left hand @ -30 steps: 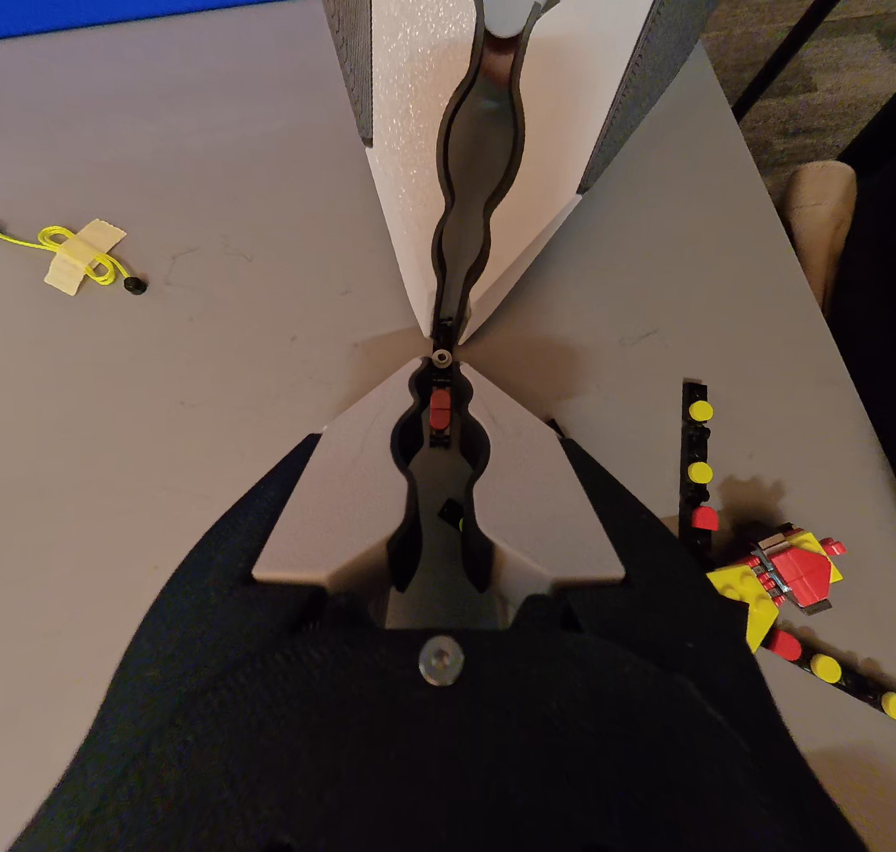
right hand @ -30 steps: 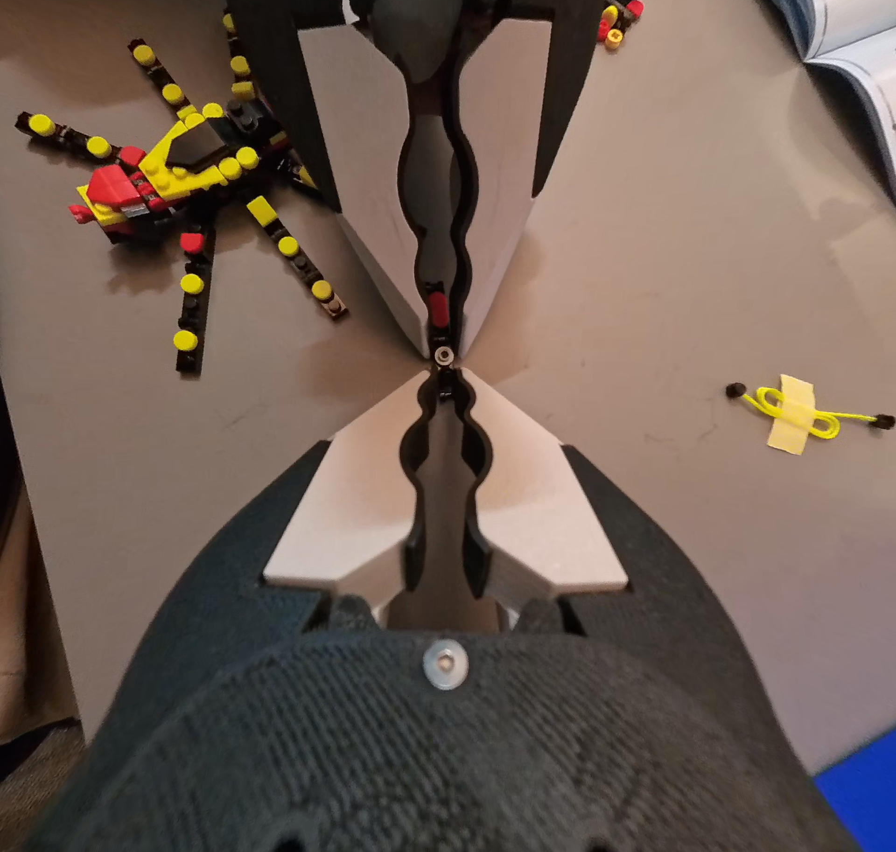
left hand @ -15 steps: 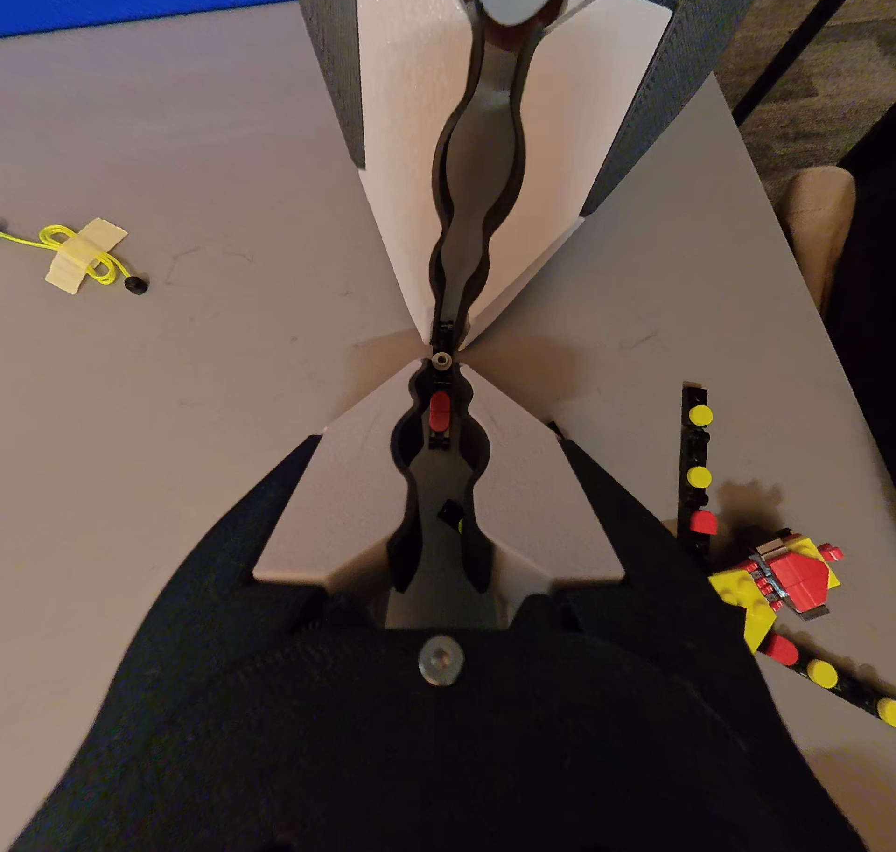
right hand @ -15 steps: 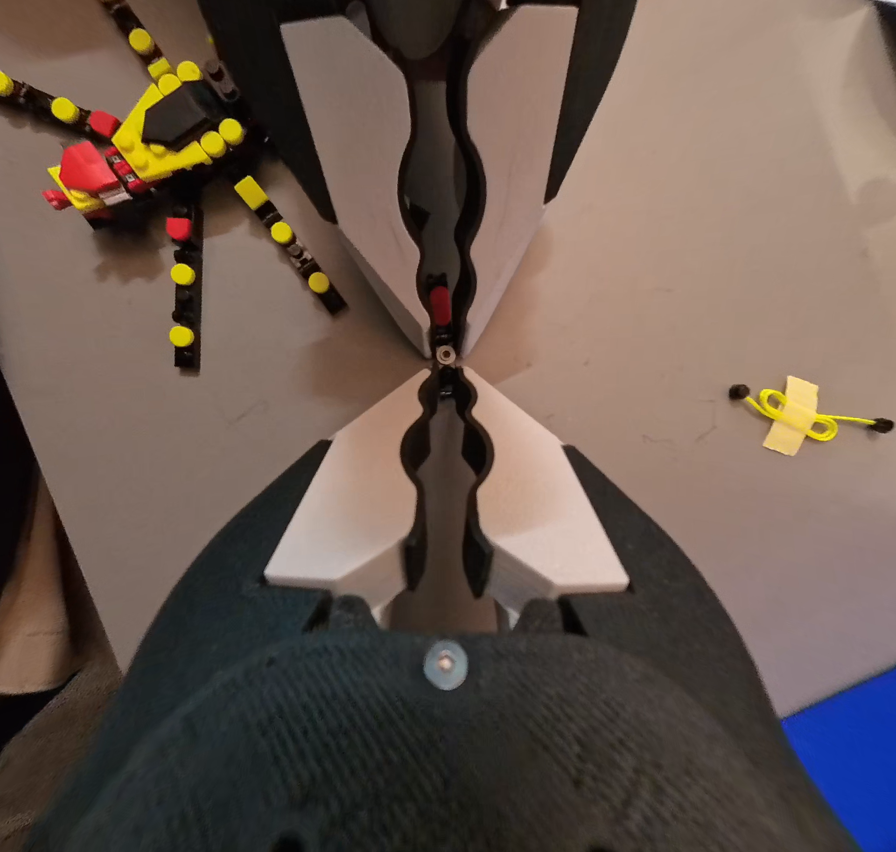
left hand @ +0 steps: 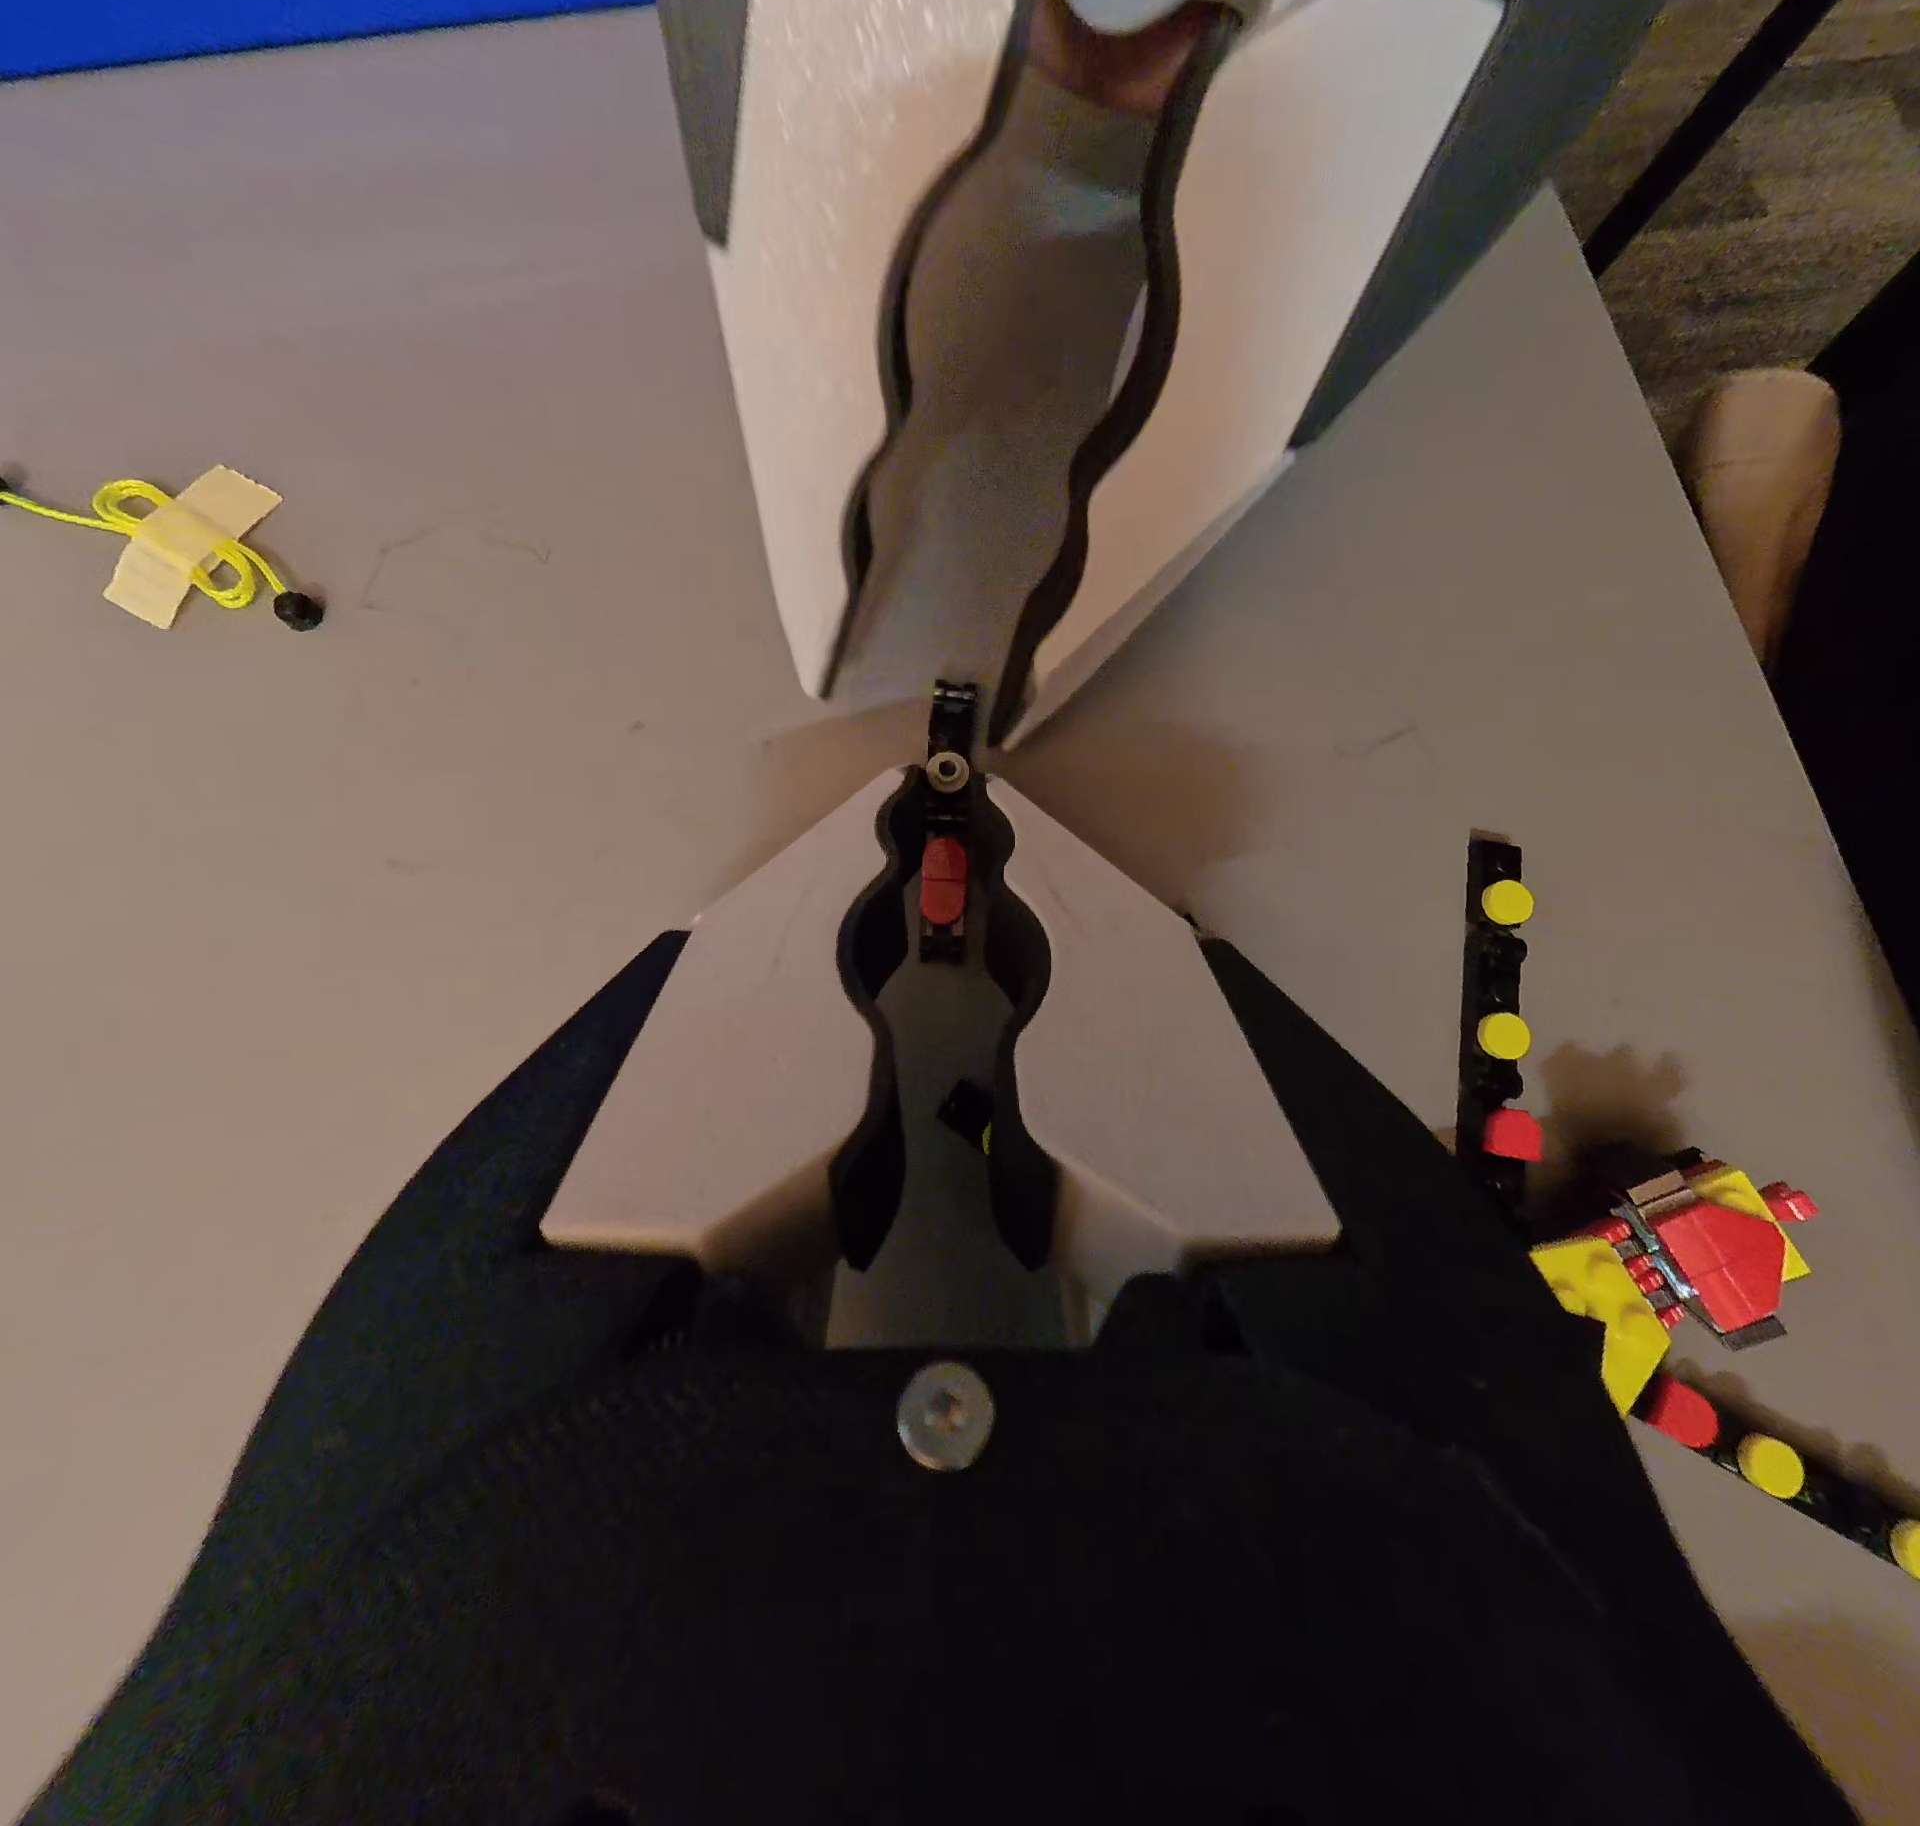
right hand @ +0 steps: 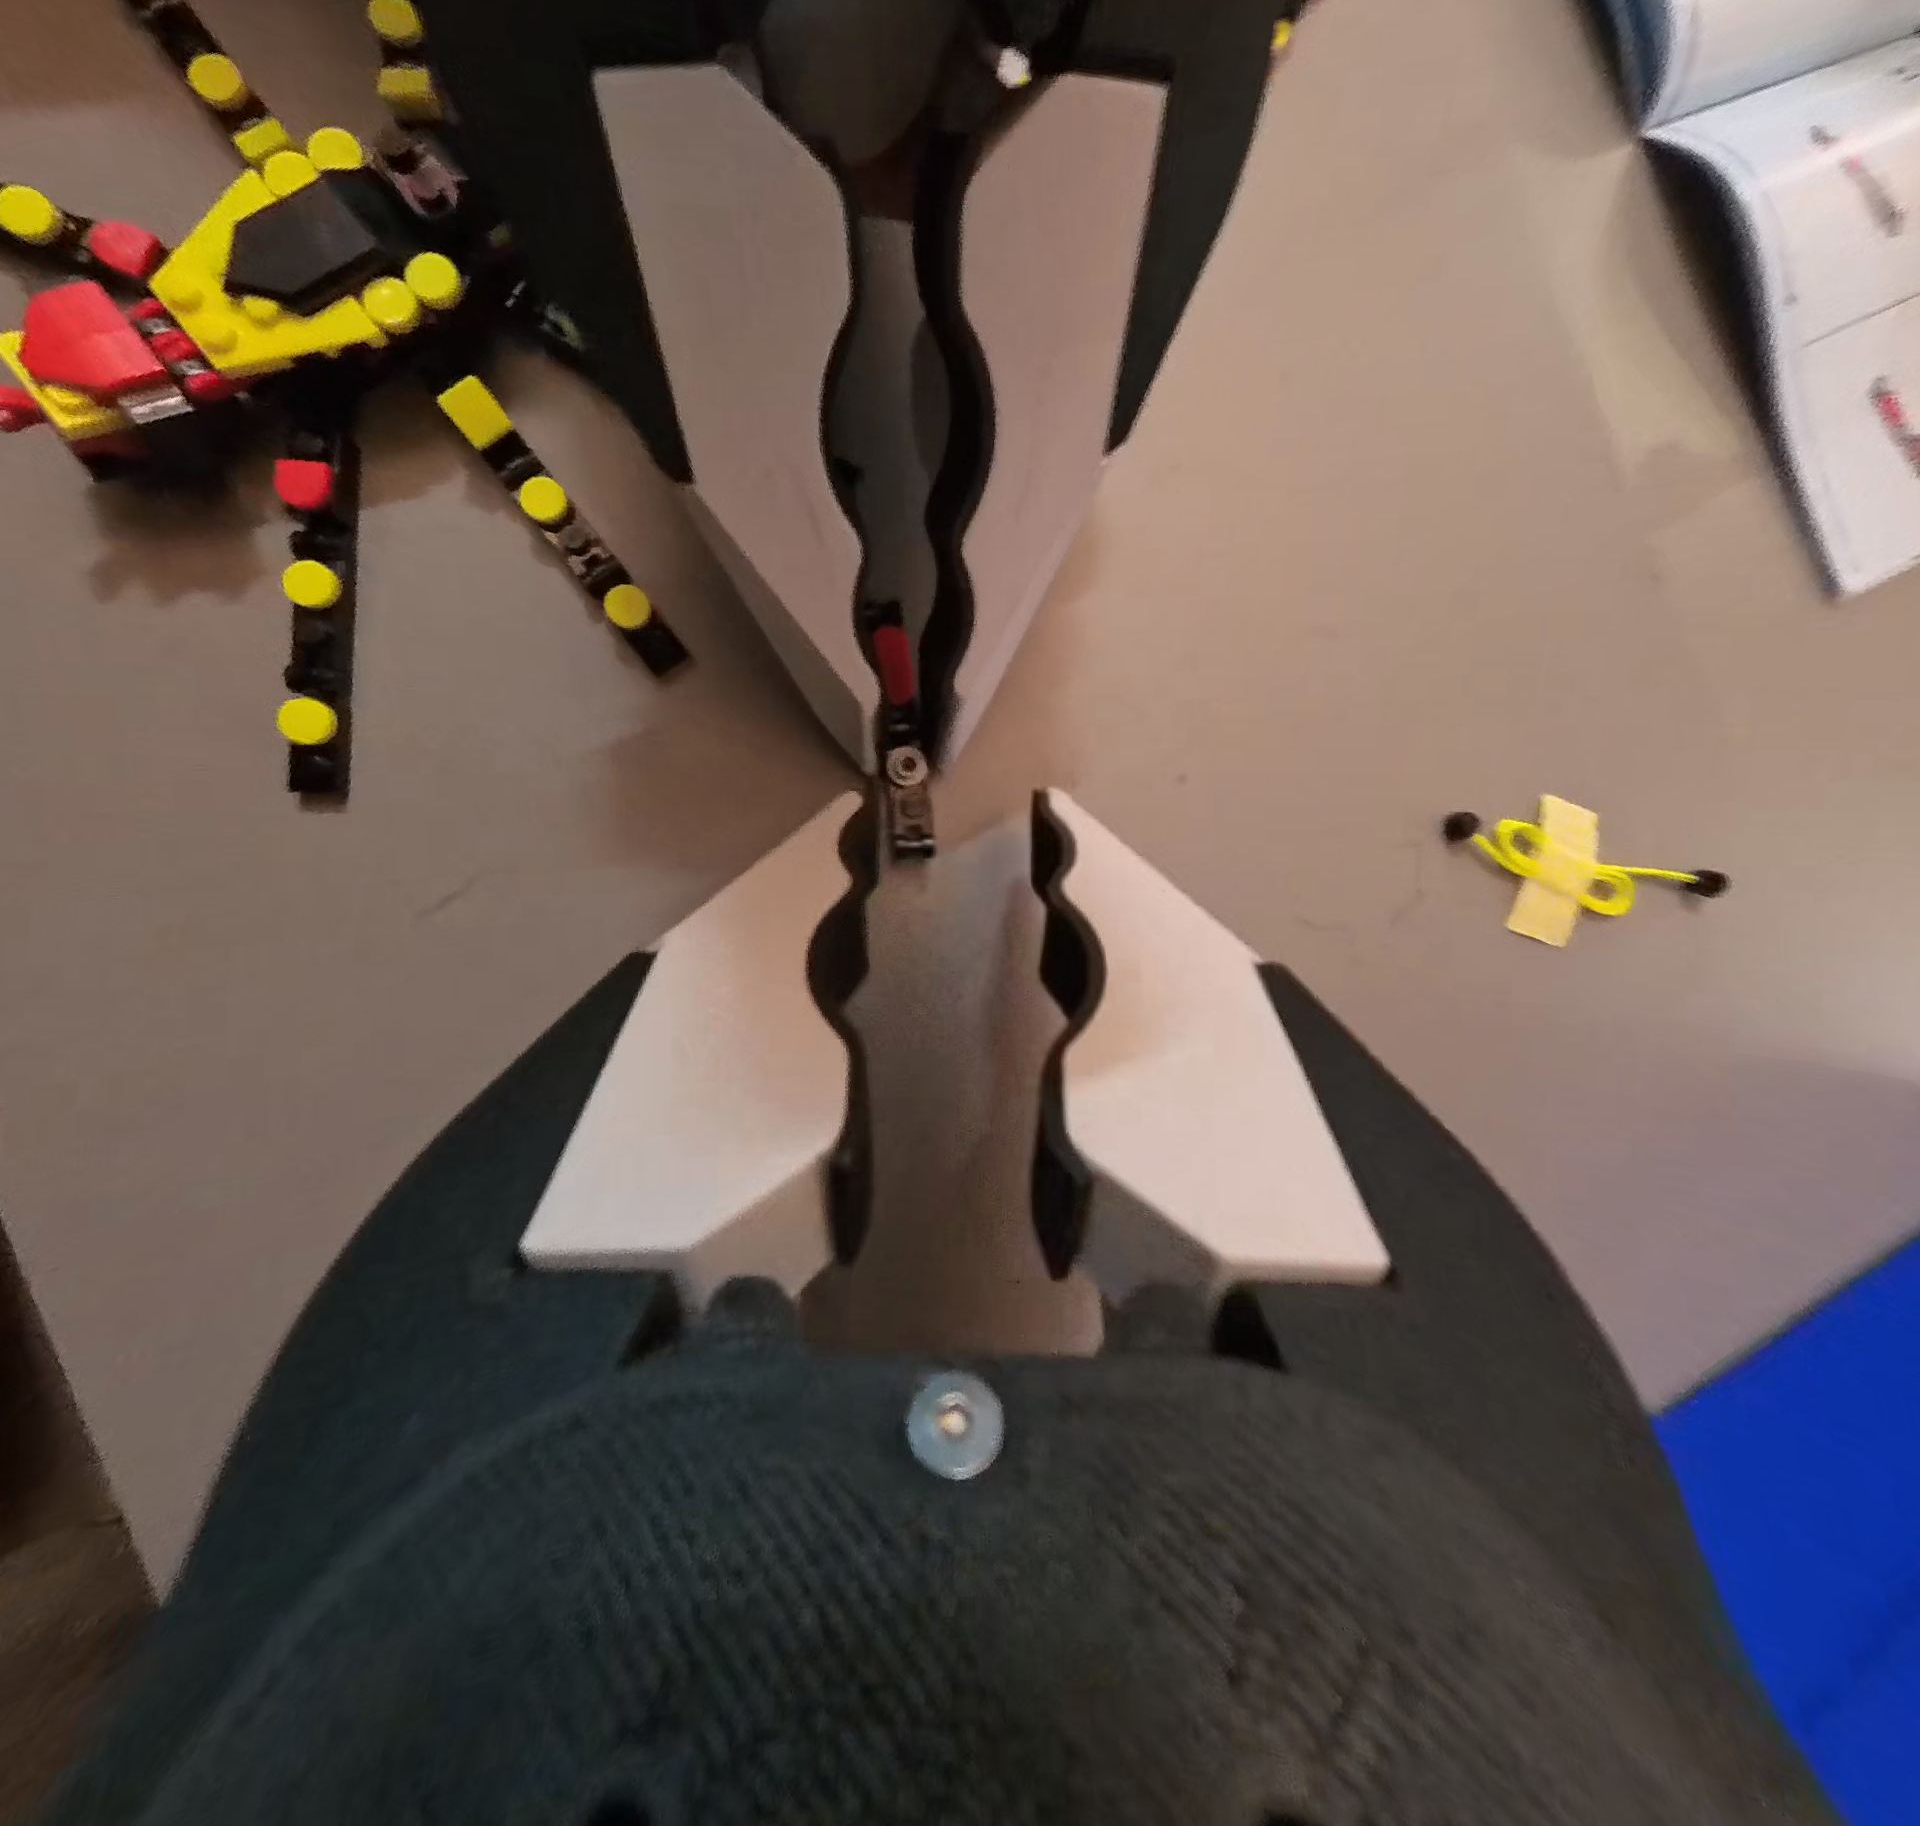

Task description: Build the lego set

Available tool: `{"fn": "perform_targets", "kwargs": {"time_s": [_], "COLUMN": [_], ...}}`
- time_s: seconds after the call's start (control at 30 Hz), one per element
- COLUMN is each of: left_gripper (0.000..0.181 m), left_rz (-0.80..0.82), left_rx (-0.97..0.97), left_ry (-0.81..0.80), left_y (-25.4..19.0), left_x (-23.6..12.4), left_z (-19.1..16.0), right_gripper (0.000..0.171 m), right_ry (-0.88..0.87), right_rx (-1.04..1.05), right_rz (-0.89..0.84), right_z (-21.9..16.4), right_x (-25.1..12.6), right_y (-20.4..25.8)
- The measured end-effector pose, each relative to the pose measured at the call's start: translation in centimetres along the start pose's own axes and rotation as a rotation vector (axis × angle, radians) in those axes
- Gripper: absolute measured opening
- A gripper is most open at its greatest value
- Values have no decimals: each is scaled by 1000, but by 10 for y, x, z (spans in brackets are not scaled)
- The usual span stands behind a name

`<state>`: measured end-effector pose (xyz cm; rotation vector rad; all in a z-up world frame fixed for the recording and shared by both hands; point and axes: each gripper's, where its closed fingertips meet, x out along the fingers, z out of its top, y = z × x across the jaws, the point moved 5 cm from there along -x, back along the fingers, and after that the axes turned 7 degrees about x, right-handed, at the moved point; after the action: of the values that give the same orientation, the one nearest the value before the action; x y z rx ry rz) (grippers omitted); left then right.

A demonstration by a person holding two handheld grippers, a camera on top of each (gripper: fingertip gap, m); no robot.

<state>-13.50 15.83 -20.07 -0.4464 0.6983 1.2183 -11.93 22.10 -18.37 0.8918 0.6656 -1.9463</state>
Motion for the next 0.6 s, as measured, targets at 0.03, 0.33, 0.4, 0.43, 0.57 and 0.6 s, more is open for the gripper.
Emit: {"fn": "perform_targets", "kwargs": {"time_s": [0.03, 0.33, 0.4, 0.43, 0.57, 0.6], "left_gripper": [7, 7, 7, 7, 7, 7], "left_rz": [0, -4, 4, 10, 12, 9], "left_rx": [2, -13, -17, -13, -5, -4], "left_ry": [0, -1, 6, 10, 9, 6], "left_y": [0, 0, 2, 2, 2, 2], "left_x": [0, 0, -1, -1, -3, -3], "left_z": [0, 0, -1, -1, -3, -3], "right_gripper": [27, 19, 21, 21, 21, 21], "right_ry": [-15, -42, -43, -49, -90, -90], "right_rx": [10, 82, 76, 74, 82, 77], "right_rz": [-6, 42, 43, 42, 84, 93], "right_z": [1, -8, -8, -8, -8, -8], "right_x": [-4, -3, -1, -1, 0, 1], "right_y": [-2, 2, 1, 0, 1, 1]}}
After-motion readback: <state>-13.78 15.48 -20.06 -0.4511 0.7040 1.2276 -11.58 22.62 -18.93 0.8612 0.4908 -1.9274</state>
